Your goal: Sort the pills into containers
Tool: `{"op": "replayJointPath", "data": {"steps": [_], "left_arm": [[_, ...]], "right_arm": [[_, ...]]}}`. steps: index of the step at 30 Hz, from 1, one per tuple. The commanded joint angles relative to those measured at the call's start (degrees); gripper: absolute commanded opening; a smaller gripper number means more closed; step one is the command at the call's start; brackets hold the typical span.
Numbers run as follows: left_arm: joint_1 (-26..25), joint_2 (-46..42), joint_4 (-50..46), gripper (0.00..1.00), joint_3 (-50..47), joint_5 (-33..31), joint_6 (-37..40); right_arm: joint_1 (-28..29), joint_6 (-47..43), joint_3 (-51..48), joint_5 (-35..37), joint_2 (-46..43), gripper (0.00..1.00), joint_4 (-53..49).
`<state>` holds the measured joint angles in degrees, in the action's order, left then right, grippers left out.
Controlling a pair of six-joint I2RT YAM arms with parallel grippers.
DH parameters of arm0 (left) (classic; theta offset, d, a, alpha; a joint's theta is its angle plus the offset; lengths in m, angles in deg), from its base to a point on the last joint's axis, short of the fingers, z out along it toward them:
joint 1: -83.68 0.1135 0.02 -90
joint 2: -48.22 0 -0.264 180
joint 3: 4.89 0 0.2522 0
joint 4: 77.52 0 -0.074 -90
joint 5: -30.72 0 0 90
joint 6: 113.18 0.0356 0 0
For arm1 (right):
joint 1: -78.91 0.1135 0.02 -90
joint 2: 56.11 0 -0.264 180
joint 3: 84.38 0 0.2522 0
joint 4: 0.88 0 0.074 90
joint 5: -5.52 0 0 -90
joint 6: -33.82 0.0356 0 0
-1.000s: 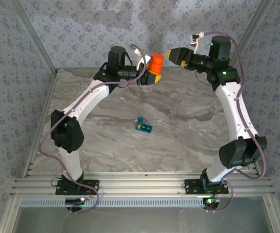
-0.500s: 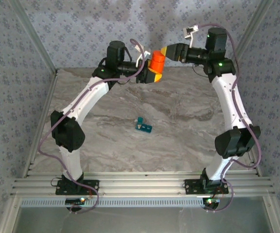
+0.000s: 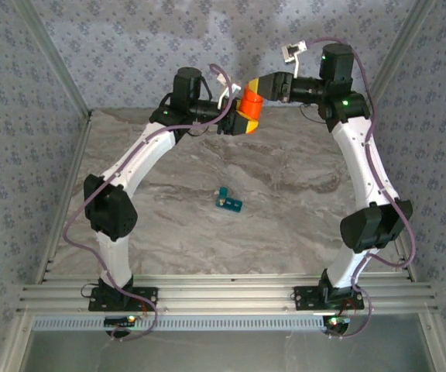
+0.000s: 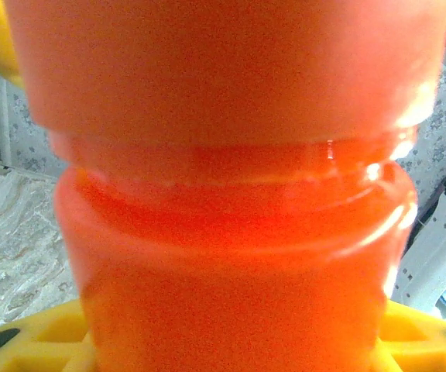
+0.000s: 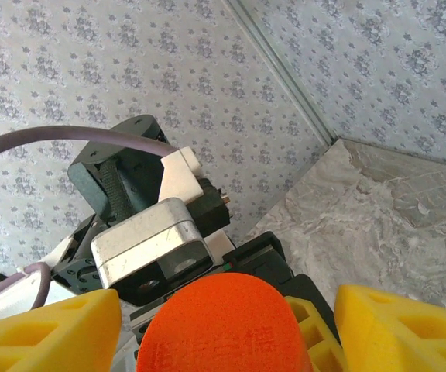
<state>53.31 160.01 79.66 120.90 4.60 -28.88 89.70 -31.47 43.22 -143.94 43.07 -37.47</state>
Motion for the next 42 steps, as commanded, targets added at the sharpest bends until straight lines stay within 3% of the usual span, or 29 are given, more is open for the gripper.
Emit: {"op": "replayJointPath", "data": {"steps": [1,11,15,22,30,42], "left_arm": [[-0.39,0.05,0.45,0.0,2.58,2.0,-0.43],[-0.55,-0.01,0.05,0.0,2.67,1.74,-0.22],[-0.68,-0.08,-0.06,0.0,3.06,0.21,-0.19],[-1.22,-2.39,2.17,0.0,0.57,-9.03,0.89],[-2.73,-4.55,5.32,0.0,-2.99,-14.79,1.69],[-3.16,-4.83,6.34,0.0,-4.45,-14.77,1.43]], "right_arm": [[0.62,-0.85,1.12,-2.22,0.43,0.71,-1.58],[1.17,-1.68,-1.05,-2.17,-0.46,0.45,-3.11],[1.4,-2.01,-3.77,0.22,-1.97,0.41,-2.84],[2.9,-1.35,-13.38,11.79,-7.41,0.4,-0.62],[6.67,0.27,-20.76,27.17,-11.82,0.4,-1.13],[4.57,2.77,-20.41,22.98,-12.21,0.47,0.6]]}}
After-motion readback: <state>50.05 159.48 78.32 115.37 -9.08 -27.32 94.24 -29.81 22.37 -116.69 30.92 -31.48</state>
